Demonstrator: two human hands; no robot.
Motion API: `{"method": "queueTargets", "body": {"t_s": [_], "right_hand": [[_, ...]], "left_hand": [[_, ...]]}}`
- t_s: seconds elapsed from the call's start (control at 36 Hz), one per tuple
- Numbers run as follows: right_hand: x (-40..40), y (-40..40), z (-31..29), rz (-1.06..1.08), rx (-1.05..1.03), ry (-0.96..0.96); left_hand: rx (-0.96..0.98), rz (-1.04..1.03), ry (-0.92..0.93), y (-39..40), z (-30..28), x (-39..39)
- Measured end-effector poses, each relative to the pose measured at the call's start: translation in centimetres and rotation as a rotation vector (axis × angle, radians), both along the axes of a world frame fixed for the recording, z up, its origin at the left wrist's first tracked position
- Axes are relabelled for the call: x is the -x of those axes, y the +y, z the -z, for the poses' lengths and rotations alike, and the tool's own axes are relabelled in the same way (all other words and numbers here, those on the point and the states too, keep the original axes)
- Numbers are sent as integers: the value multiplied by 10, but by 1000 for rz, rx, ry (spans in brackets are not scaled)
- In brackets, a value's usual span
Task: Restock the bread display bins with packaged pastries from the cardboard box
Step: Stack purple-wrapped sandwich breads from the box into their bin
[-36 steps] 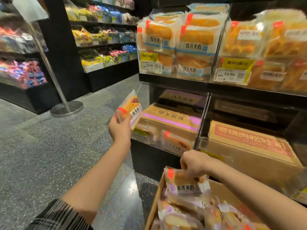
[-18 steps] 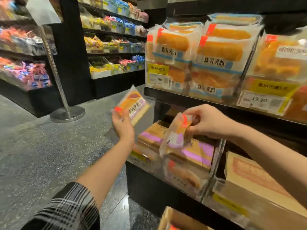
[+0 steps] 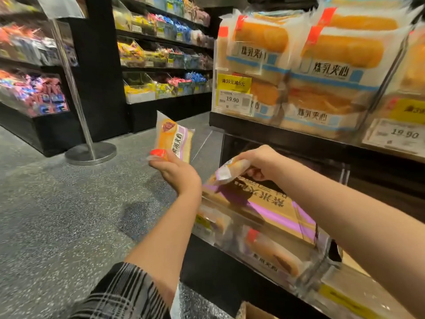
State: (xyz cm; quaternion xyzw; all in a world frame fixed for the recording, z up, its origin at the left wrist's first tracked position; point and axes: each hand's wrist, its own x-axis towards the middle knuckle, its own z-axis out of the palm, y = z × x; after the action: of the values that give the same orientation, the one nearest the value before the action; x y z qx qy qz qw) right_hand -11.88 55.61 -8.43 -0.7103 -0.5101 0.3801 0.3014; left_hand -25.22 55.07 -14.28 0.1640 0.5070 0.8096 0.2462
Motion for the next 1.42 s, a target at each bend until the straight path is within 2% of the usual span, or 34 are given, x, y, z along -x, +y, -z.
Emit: {"method": "queueTargets", "body": {"t_s": [0.11,0.31,0.39,0.47,0.58,0.67,0.78,0.94,1.03,1.14,1.19,1.42], "right_hand": [[21,22,11,133,-88,225],[44,56,27,94,-121,160],[52,67,39,101,-222,-9],[59,73,47,96,-340,-260],[64,72,56,54,-373,-608],[70,72,65,15,-354,-721],[69,69,72,2,-393,-667],[53,58,77,67,-677,-416],[58,58,76,60,-704,-417],[67,63,75,-41,-518,-594],[66,68,71,-52,-445,-616],[44,66,64,-128,-341,-331]], "left_hand": [[-13,5,108,8,7,3],[-2,29,162,18,15,5],[14,34,176,19,15,4],[31,55,186,17,14,3],[33,73,211,14,13,2],[53,65,227,15,13,3],[56,43,241,17,13,5],[45,41,246,15,13,4],[45,45,243,15,13,4],[43,34,256,14,13,2],[34,32,264,13,11,0],[-2,45,246,15,13,3]]}}
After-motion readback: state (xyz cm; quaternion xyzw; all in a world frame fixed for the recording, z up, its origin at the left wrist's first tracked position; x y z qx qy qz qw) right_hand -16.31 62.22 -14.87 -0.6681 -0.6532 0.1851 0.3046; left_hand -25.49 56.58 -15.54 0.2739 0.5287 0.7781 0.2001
